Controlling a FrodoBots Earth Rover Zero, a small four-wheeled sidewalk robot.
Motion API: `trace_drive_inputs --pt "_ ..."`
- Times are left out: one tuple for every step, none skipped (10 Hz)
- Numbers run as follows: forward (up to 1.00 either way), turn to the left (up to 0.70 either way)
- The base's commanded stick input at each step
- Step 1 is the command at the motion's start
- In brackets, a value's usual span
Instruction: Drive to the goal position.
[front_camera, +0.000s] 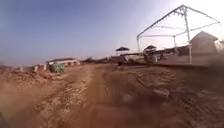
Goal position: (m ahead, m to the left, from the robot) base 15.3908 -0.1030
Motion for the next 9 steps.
trace_drive_inputs --pt "0.7 0.0" --pt "0.7 0.0" --pt "0.7 0.0" --pt "0.7 0.0" --pt "0.7 0.0" --pt "0.7 0.19" --pt "0.7 0.35" --pt "0.7 0.3" --pt "0.7 0.15"
